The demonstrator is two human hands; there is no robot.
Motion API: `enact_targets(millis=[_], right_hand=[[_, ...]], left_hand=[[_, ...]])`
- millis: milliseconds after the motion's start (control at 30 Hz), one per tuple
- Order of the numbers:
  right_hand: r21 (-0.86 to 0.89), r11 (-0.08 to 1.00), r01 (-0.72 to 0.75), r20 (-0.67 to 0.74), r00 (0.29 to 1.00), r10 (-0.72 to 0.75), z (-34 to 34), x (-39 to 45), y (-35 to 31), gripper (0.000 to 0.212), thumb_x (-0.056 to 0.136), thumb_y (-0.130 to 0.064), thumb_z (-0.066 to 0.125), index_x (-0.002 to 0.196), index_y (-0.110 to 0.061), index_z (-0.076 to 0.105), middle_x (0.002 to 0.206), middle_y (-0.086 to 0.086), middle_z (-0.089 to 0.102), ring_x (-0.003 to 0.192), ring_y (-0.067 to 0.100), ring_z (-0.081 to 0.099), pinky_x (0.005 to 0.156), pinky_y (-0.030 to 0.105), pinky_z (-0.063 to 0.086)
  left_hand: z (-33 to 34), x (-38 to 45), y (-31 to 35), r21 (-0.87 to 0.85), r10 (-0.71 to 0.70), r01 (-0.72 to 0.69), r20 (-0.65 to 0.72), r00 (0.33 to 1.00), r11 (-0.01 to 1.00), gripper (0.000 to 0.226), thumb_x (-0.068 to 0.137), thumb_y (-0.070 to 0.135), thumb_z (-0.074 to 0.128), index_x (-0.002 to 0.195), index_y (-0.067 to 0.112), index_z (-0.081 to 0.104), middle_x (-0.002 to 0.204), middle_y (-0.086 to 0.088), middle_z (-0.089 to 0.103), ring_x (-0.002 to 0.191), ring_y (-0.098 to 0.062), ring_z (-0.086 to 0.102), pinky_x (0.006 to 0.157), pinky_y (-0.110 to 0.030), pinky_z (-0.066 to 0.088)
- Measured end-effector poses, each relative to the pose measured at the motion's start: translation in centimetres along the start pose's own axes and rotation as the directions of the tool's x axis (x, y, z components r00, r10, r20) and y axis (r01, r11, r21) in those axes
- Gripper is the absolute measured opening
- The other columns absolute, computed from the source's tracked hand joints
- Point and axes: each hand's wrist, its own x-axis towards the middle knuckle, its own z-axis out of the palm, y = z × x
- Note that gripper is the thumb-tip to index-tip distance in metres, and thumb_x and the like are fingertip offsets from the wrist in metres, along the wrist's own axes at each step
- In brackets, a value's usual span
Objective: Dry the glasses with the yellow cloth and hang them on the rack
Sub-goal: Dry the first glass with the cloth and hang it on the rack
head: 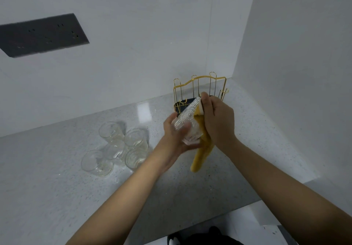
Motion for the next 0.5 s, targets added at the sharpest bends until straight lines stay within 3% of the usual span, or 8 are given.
enact_targets(millis=[67, 133, 200, 233, 300, 367, 433, 500], right_hand=[[-0.038, 0.998, -0.058, 0.006, 0.998, 0.058, 0.4, 0.3, -0.3, 0.046, 0.097, -0.040, 0.036, 0.069, -0.010, 0.056, 0.054, -0.009, 0.044, 0.051, 0.002, 0.043, 0.053, 0.015, 0.033], [-0.024, 0.999, -0.048, 0.004, 0.999, 0.048, 0.7, 0.2, -0.9, 0.042, 0.097, -0.039, 0.036, 0.067, -0.014, 0.051, 0.053, -0.010, 0.042, 0.050, 0.002, 0.041, 0.052, 0.014, 0.032], [0.024, 0.998, 0.058, -0.017, 0.998, -0.058, 0.9, -0.4, -1.4, 0.045, 0.096, -0.042, 0.036, 0.066, -0.011, 0.051, 0.053, -0.006, 0.042, 0.048, 0.004, 0.040, 0.047, 0.015, 0.032], [0.043, 0.992, 0.117, -0.027, 0.993, -0.116, 1.1, -0.7, -1.6, 0.049, 0.093, -0.044, 0.034, 0.066, -0.008, 0.052, 0.053, -0.003, 0.043, 0.047, 0.006, 0.039, 0.046, 0.018, 0.033], [0.055, 0.982, 0.179, -0.042, 0.983, -0.177, 1.5, -1.0, -1.8, 0.052, 0.091, -0.043, 0.031, 0.064, -0.004, 0.053, 0.052, -0.001, 0.043, 0.046, 0.009, 0.039, 0.047, 0.020, 0.033], [0.055, 0.986, 0.158, -0.045, 0.987, -0.156, 2.0, -1.1, -2.1, 0.050, 0.091, -0.043, 0.033, 0.062, -0.007, 0.052, 0.050, -0.008, 0.039, 0.045, 0.007, 0.037, 0.047, 0.020, 0.033], [0.026, 0.996, 0.084, -0.031, 0.996, -0.083, 2.8, -0.9, -2.4, 0.046, 0.095, -0.041, 0.039, 0.063, -0.010, 0.052, 0.050, -0.010, 0.038, 0.045, 0.006, 0.038, 0.047, 0.017, 0.034], [-0.025, 1.000, 0.010, -0.022, 1.000, -0.011, 3.5, -0.6, -2.6, 0.046, 0.097, -0.036, 0.040, 0.063, -0.008, 0.053, 0.051, -0.006, 0.042, 0.046, 0.006, 0.040, 0.049, 0.014, 0.035]], left_hand=[[0.1, 0.0, -0.9, 0.289, 0.271, -0.229, -0.114, 0.956, 0.929, 0.084, 0.074, 0.025, 0.078, 0.139, 0.024, 0.025, 0.126, -0.005, 0.052, 0.095, -0.018, 0.069, 0.074, -0.038, 0.060], [-0.4, 0.0, -0.4, 0.224, 0.284, -0.249, -0.139, 0.949, 0.942, 0.074, 0.074, 0.025, 0.075, 0.135, 0.020, 0.033, 0.118, -0.011, 0.059, 0.082, -0.022, 0.071, 0.067, -0.032, 0.059], [-0.9, -0.4, 1.1, -0.108, 0.061, -0.071, -0.095, 0.994, 0.992, 0.058, 0.081, 0.037, 0.068, 0.129, 0.014, 0.044, 0.102, -0.013, 0.065, 0.070, -0.023, 0.068, 0.058, -0.028, 0.057], [-1.5, -0.7, 1.8, -0.241, -0.079, 0.073, -0.015, 0.997, 0.968, 0.051, 0.083, 0.045, 0.061, 0.120, 0.012, 0.051, 0.091, -0.013, 0.066, 0.064, -0.021, 0.066, 0.053, -0.027, 0.056], [-2.4, -1.0, 2.8, -0.257, -0.323, 0.347, 0.132, 0.937, 0.902, 0.055, 0.079, 0.060, 0.049, 0.102, 0.010, 0.057, 0.076, -0.013, 0.062, 0.057, -0.021, 0.064, 0.048, -0.024, 0.054], [-3.4, -1.0, 3.0, -0.149, -0.389, 0.412, 0.159, 0.907, 0.899, 0.068, 0.079, 0.072, 0.043, 0.103, 0.010, 0.058, 0.079, -0.015, 0.061, 0.068, -0.028, 0.069, 0.053, -0.028, 0.056], [-4.0, -0.7, 2.5, -0.106, -0.272, 0.285, 0.128, 0.954, 0.953, 0.079, 0.074, 0.073, 0.058, 0.128, 0.016, 0.050, 0.108, -0.016, 0.063, 0.097, -0.034, 0.069, 0.067, -0.038, 0.059], [-4.2, -0.6, 1.2, 0.055, 0.016, -0.016, 0.002, 1.000, 0.998, 0.086, 0.072, 0.046, 0.079, 0.140, 0.025, 0.031, 0.130, -0.010, 0.054, 0.105, -0.024, 0.068, 0.076, -0.037, 0.058]])
